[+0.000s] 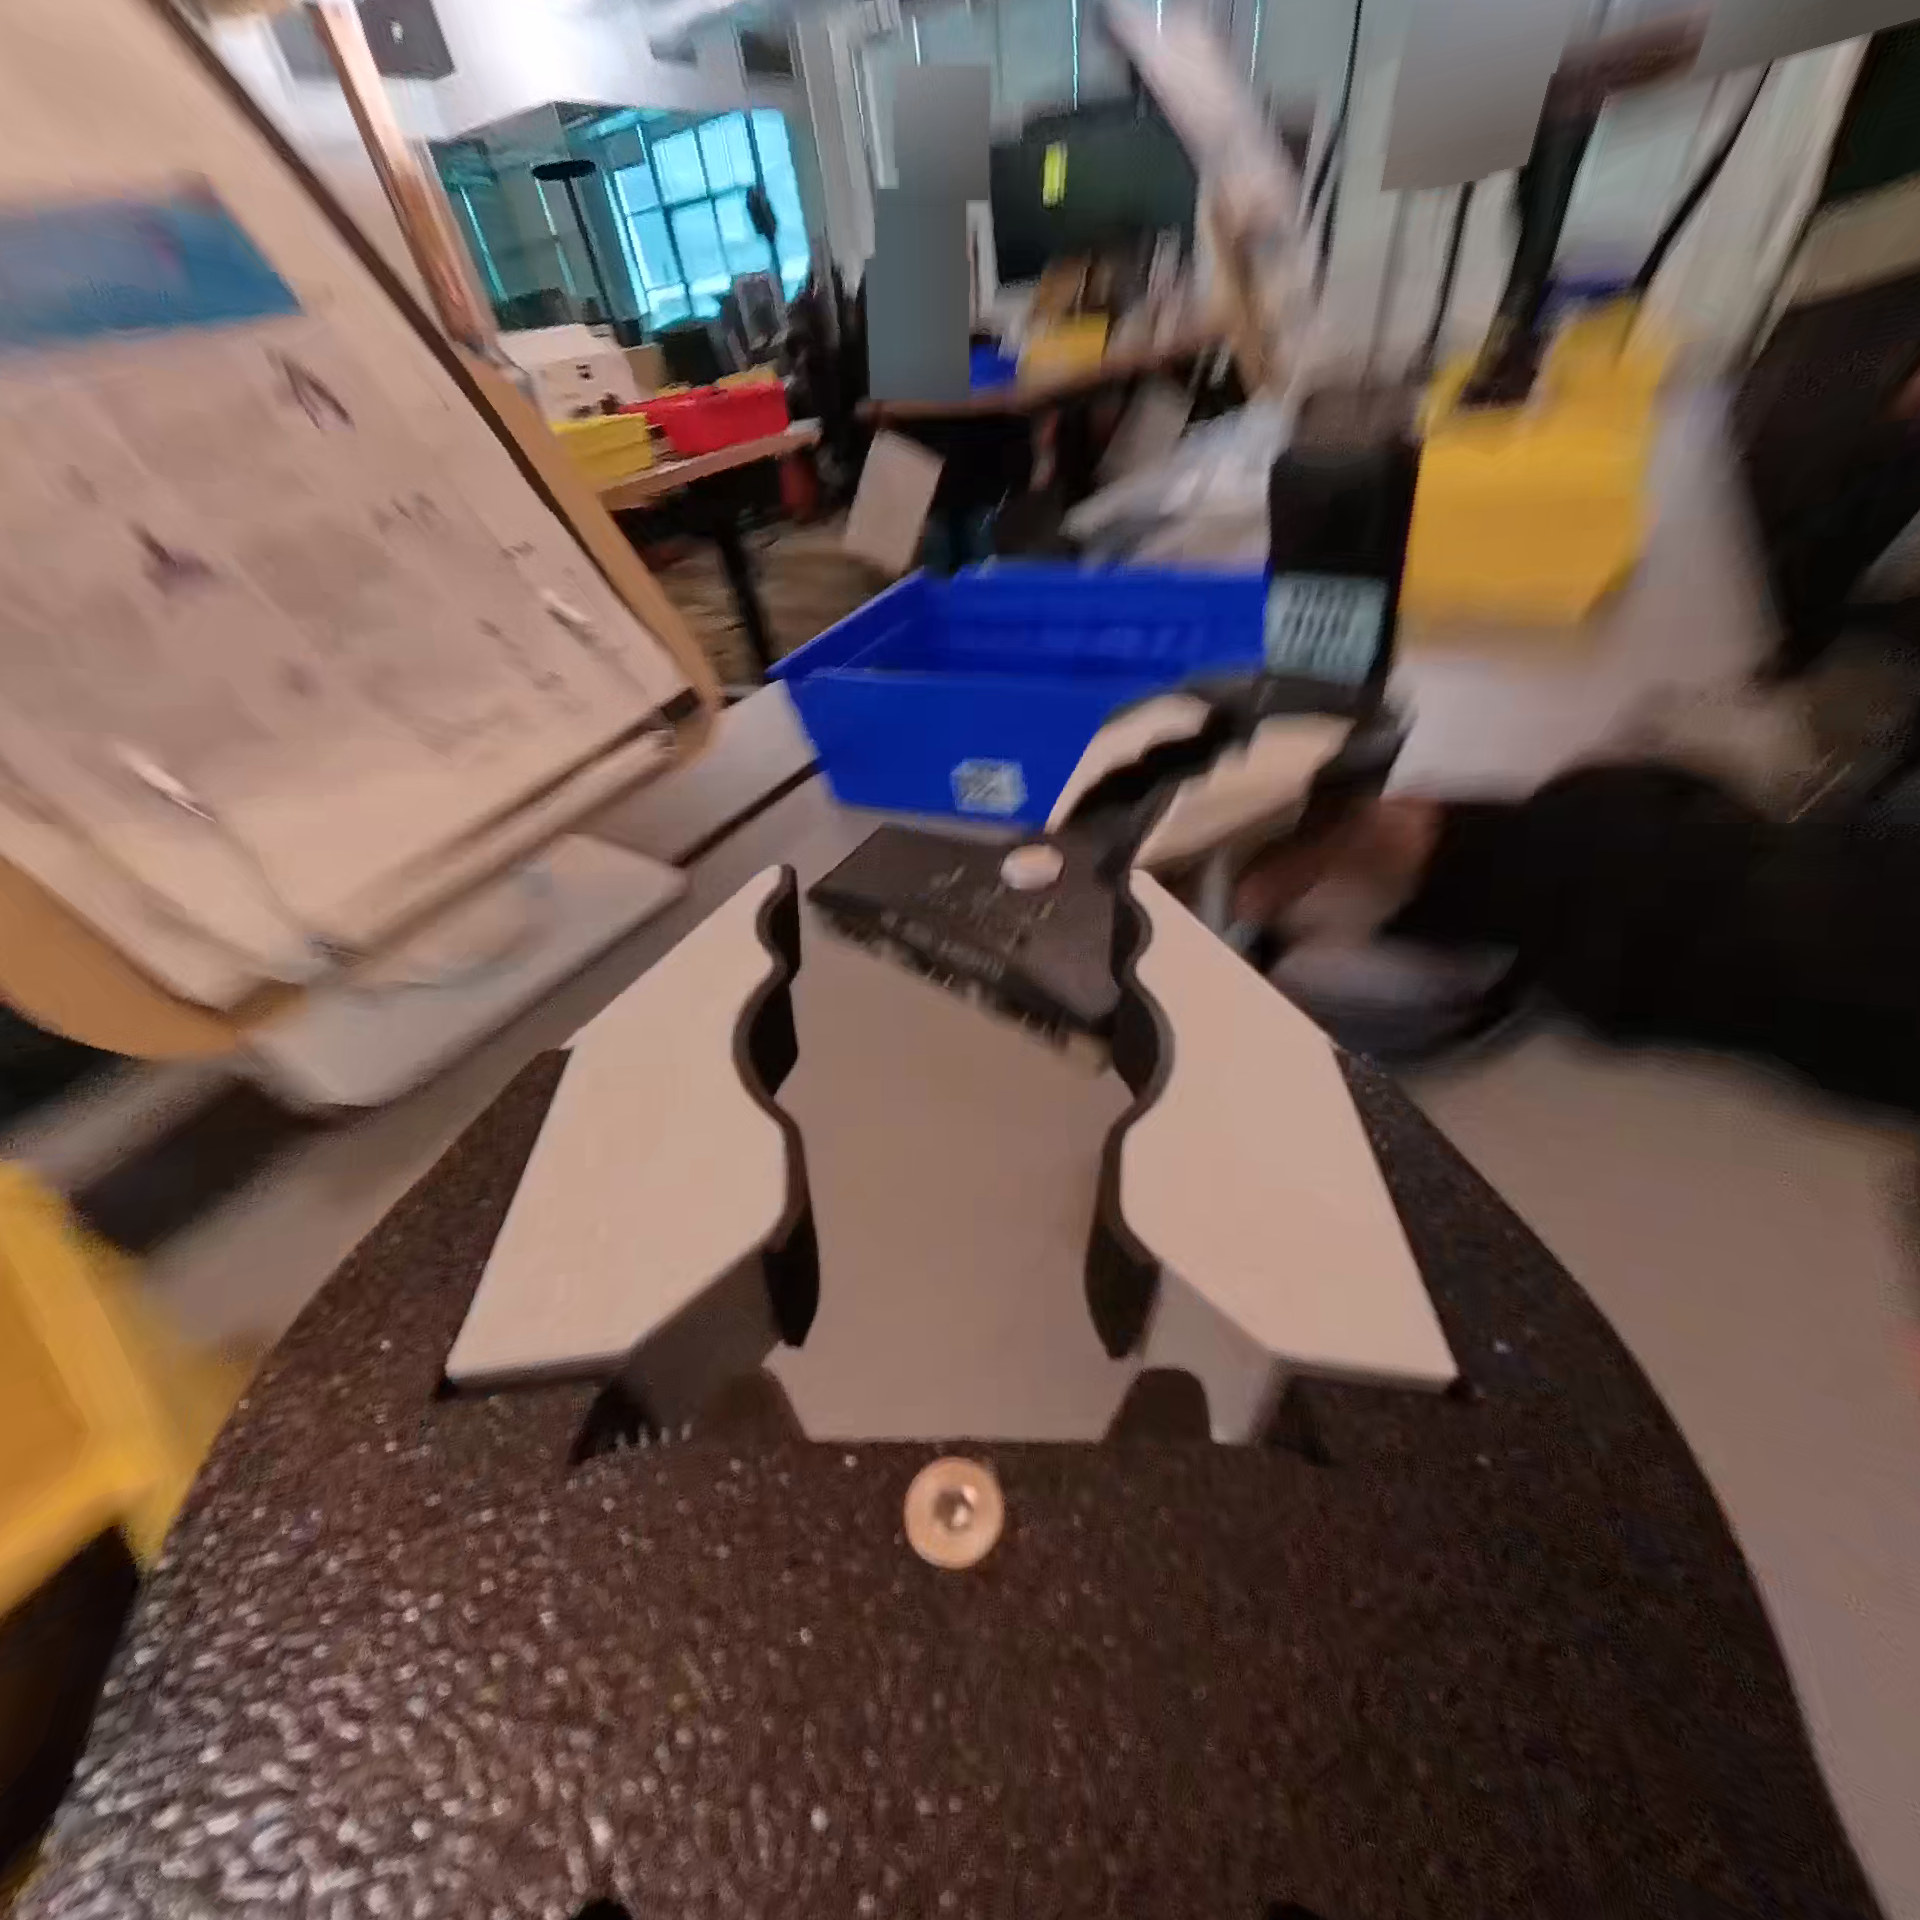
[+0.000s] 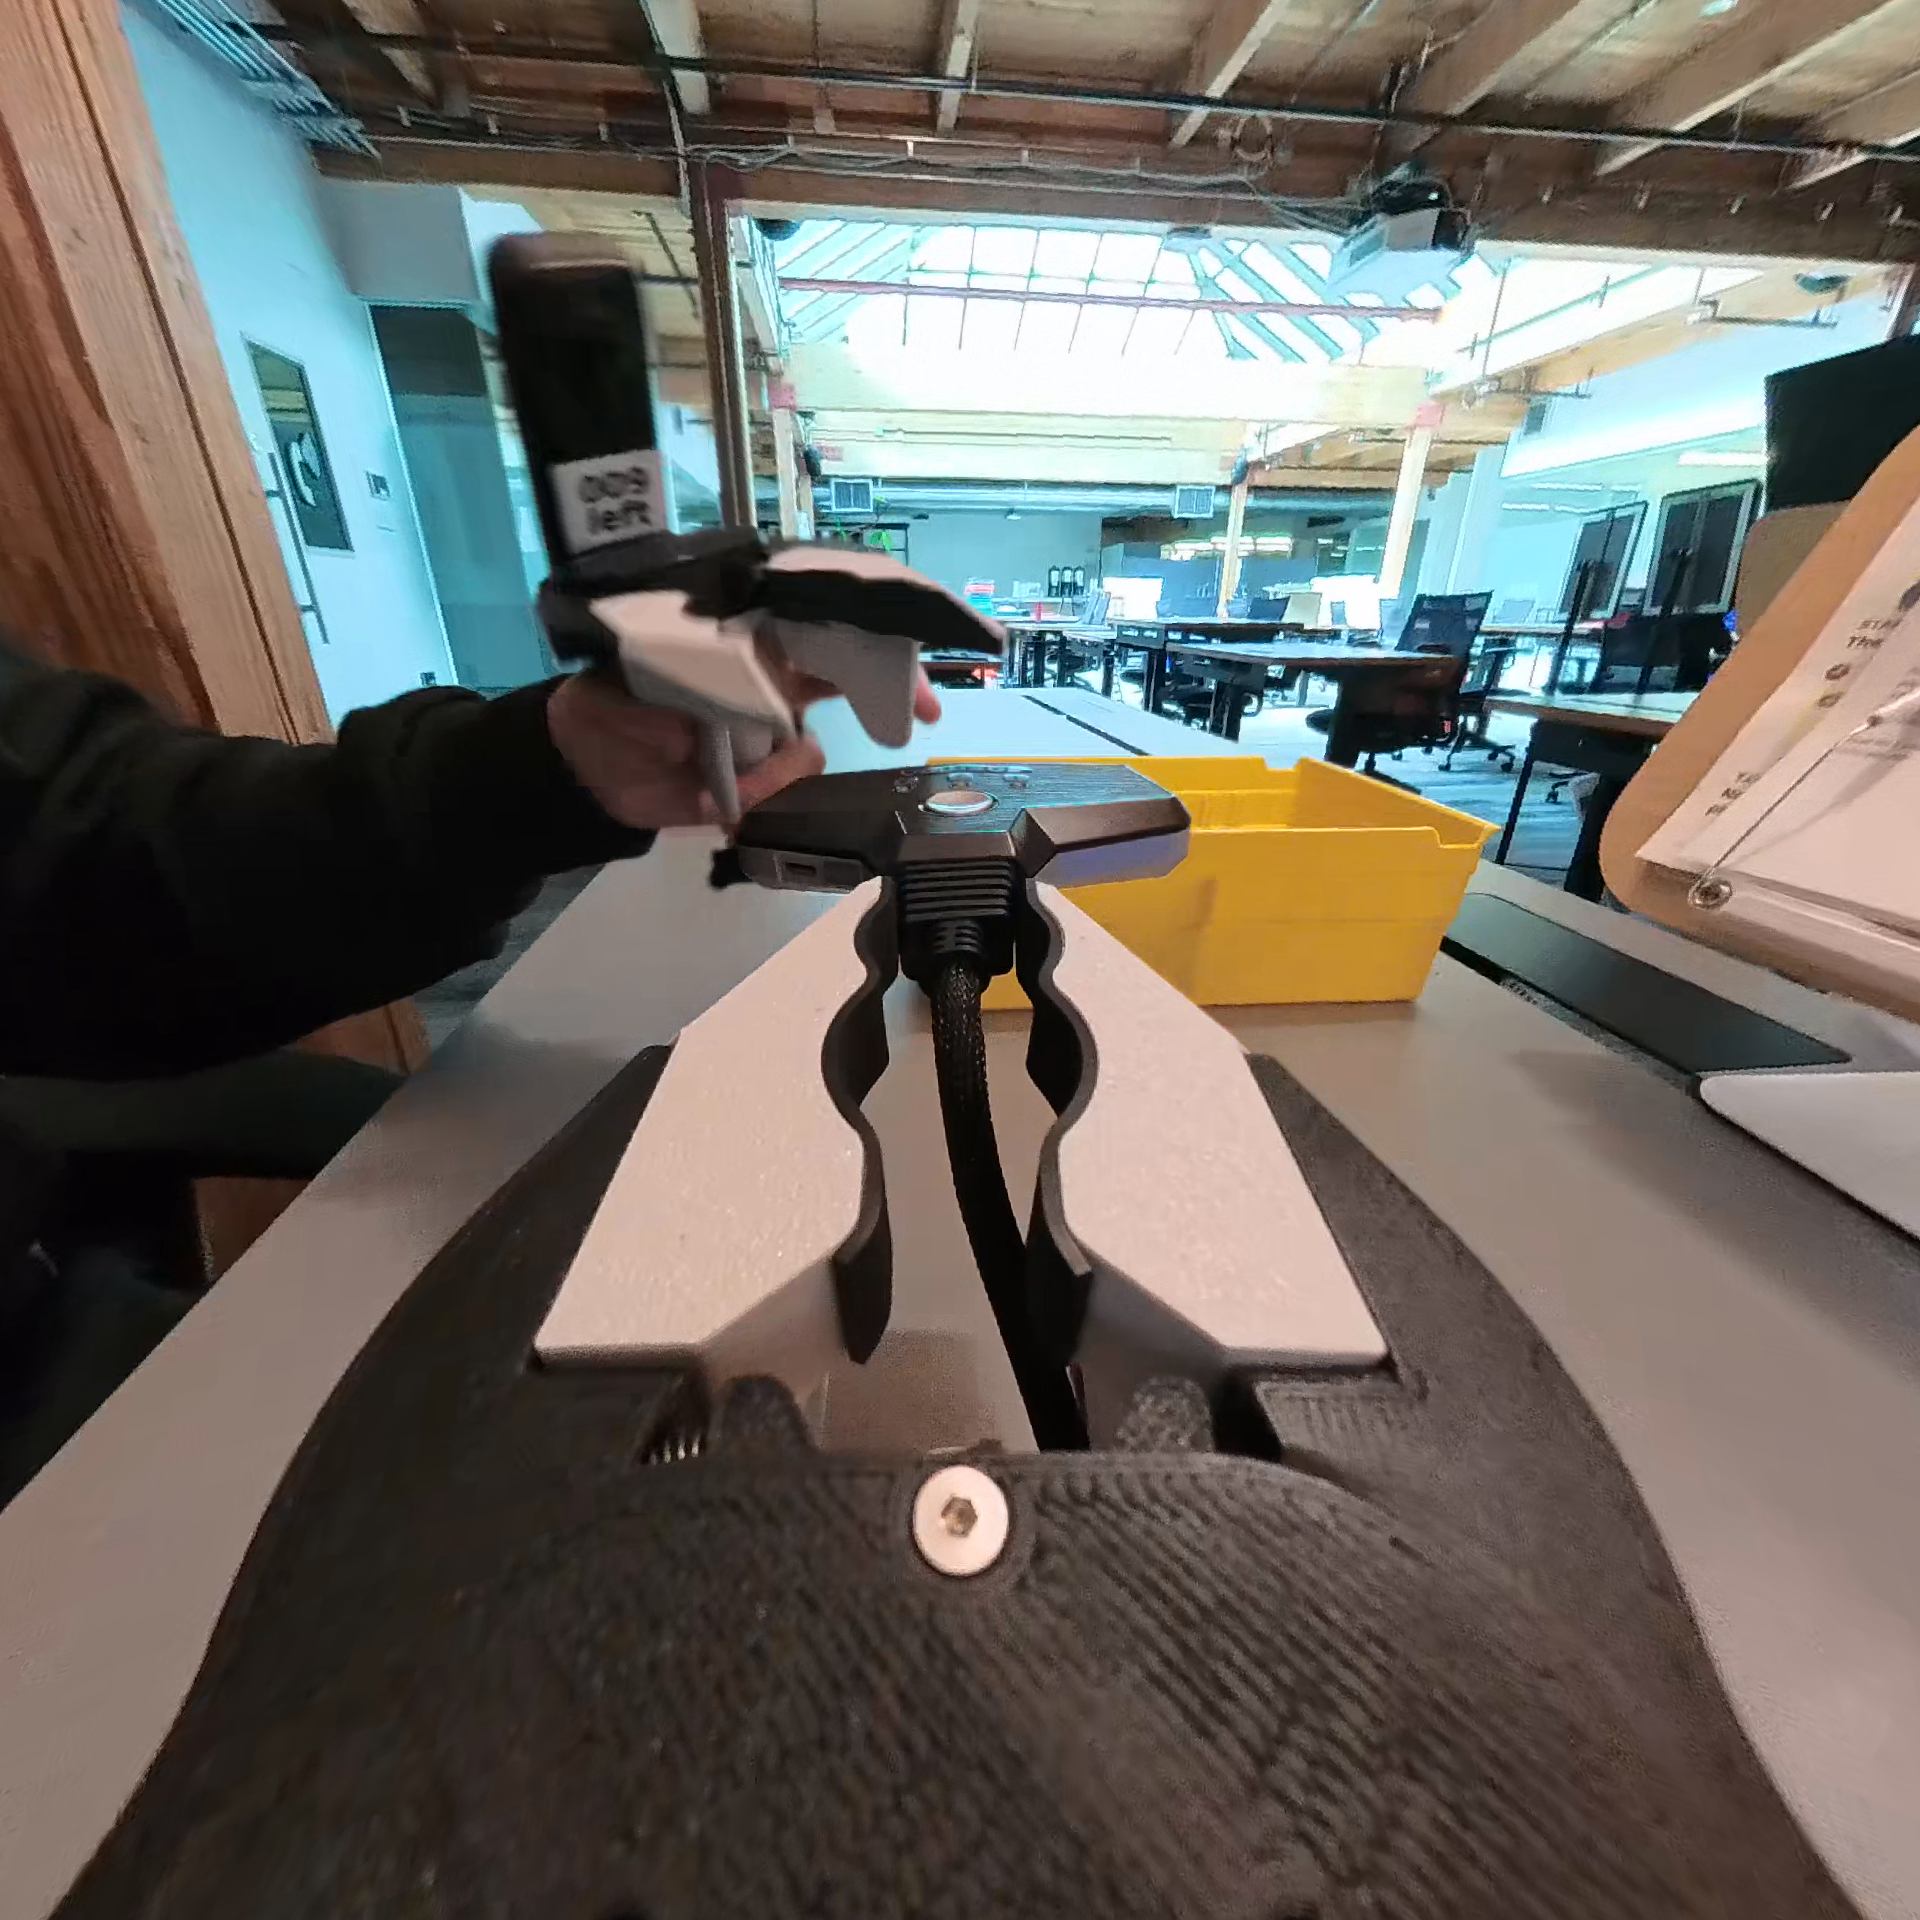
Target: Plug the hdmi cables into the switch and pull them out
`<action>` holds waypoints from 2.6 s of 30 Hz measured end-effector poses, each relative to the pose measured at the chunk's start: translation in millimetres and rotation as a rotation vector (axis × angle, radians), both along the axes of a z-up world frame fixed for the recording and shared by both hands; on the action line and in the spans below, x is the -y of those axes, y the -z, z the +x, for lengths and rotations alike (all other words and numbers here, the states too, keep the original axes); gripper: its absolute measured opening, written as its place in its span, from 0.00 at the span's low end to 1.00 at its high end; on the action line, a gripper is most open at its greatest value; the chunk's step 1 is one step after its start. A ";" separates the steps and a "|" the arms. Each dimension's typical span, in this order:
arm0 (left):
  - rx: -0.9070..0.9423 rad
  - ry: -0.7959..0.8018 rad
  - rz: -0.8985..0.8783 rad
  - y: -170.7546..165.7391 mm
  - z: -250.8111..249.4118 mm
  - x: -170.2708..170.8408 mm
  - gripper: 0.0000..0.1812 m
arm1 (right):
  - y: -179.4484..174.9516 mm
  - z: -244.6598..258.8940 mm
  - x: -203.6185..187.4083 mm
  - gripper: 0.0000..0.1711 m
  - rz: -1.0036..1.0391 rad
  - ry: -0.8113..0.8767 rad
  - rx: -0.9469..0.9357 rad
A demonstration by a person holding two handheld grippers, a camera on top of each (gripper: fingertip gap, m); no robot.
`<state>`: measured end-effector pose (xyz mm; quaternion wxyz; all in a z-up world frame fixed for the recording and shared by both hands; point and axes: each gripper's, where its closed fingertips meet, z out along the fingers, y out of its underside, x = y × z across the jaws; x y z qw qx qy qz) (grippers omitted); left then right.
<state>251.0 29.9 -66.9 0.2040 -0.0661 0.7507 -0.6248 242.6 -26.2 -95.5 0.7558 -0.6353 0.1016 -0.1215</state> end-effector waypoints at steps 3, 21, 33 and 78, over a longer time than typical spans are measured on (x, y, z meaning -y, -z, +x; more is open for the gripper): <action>0.465 -0.064 0.229 3.1 -4.6 -4.9 0.33 | 6.4 -3.4 -0.7 0.12 -0.013 -0.066 -0.070; 1.003 -0.008 0.441 34.7 -26.0 36.2 0.16 | 4.0 -40.3 -23.2 0.12 0.061 -0.364 -0.188; 1.019 -0.069 0.417 30.7 -12.3 52.9 0.12 | -6.8 -28.0 -4.4 0.14 0.143 -0.265 -0.092; 1.022 -0.012 0.430 31.2 -4.0 51.6 0.12 | -4.2 -23.3 -3.7 0.12 0.137 -0.206 -0.053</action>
